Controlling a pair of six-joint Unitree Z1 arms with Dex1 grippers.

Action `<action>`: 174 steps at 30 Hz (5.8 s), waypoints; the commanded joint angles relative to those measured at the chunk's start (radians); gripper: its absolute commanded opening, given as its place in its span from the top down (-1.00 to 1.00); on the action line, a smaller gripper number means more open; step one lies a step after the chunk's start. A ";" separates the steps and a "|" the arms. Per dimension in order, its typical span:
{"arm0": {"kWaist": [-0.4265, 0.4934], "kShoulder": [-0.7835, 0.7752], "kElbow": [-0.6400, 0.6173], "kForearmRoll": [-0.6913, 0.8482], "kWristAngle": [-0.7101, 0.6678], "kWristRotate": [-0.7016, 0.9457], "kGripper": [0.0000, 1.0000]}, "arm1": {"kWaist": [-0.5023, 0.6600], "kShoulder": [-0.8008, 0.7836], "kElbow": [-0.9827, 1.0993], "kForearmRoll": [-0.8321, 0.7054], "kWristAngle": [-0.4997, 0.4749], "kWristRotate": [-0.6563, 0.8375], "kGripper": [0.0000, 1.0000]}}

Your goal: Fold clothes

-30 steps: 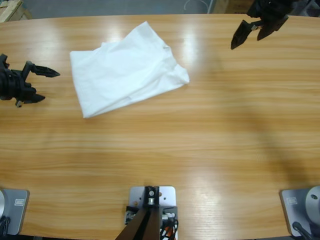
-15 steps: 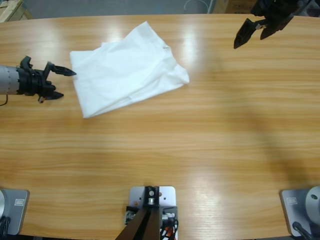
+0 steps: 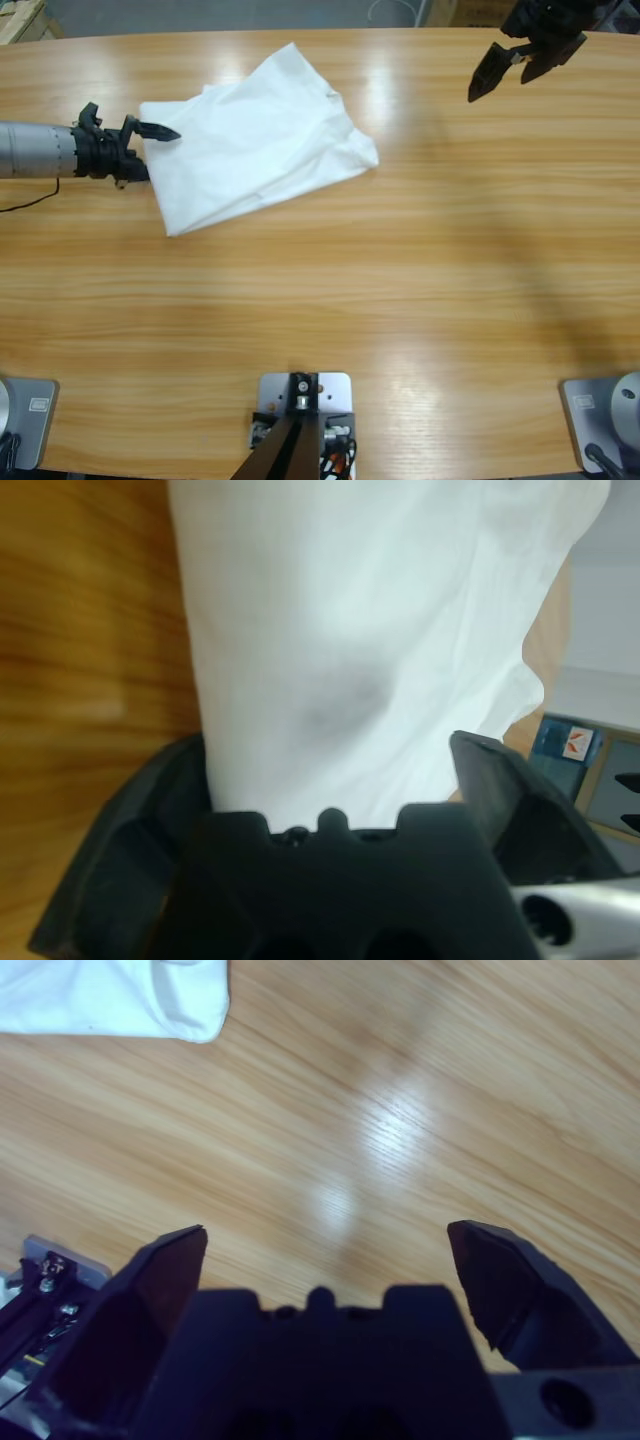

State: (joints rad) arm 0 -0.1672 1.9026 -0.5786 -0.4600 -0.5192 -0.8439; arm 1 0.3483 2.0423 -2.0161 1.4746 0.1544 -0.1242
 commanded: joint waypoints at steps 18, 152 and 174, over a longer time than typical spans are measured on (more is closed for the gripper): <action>0.011 0.066 0.173 -0.307 -0.045 -0.087 1.00 | -0.022 -0.031 0.031 -0.007 0.017 -0.009 -0.97; -0.317 0.748 -2.517 2.006 -0.031 0.353 -1.00 | 0.129 -0.062 0.181 -0.072 0.152 -0.041 -0.96; -0.532 0.686 -2.555 2.118 0.054 0.386 -1.00 | 0.155 -0.321 0.528 -0.149 0.152 -0.010 -0.96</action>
State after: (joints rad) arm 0 -0.6104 2.4356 -2.6335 1.5030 -0.4750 -0.4394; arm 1 0.4939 1.8069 -1.6049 1.3579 0.3225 -0.1549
